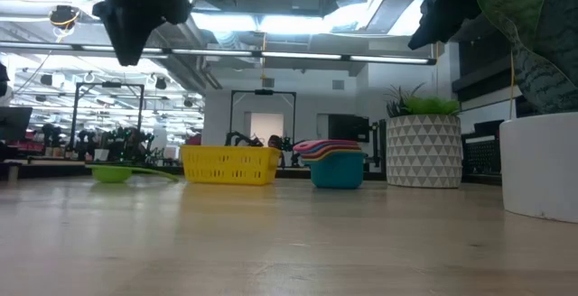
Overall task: Nest measuring cups in basket
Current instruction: Stack the green measuring cup into the red measuring cup
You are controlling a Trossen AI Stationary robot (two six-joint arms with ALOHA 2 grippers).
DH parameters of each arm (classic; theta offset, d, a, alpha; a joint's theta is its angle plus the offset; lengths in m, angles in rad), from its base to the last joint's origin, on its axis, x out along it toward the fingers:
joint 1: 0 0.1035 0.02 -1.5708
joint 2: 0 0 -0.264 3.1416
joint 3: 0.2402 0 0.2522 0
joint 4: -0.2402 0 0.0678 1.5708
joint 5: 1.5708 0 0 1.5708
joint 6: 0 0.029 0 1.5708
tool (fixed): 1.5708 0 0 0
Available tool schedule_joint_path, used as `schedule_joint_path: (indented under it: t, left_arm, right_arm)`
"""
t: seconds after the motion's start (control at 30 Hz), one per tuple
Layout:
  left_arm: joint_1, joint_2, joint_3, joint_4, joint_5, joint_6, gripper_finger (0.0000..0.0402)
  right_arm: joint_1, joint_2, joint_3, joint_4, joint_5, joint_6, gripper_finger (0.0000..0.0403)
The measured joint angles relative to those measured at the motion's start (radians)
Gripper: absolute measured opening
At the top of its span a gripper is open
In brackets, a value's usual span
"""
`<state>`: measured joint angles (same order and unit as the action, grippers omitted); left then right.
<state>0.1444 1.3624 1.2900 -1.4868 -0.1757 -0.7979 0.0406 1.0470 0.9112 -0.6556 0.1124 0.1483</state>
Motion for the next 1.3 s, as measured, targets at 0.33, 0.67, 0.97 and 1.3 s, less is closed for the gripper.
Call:
schedule_joint_path:
  t: [0.33, 0.67, 0.97, 1.3]
  left_arm:
    - [0.022, 0.000, -0.146, 0.022, -0.046, -0.235, 0.0138]
    - [0.036, 0.000, -0.402, 0.292, -0.043, -0.268, 0.0137]
    - [0.110, 0.000, -0.530, 0.475, -0.004, -0.269, 0.0136]
    - [0.127, 0.000, -0.649, 0.614, 0.034, -0.301, 0.0136]
  right_arm:
    - [0.000, 0.000, 0.000, 0.000, 0.000, -0.001, 0.0087]
    - [0.000, 0.000, 0.000, 0.000, 0.000, -0.025, 0.0087]
    - [0.000, 0.000, 0.000, 0.000, 0.000, -0.023, 0.0087]
    - [0.000, 0.000, 0.000, 0.000, 0.000, -0.023, 0.0087]
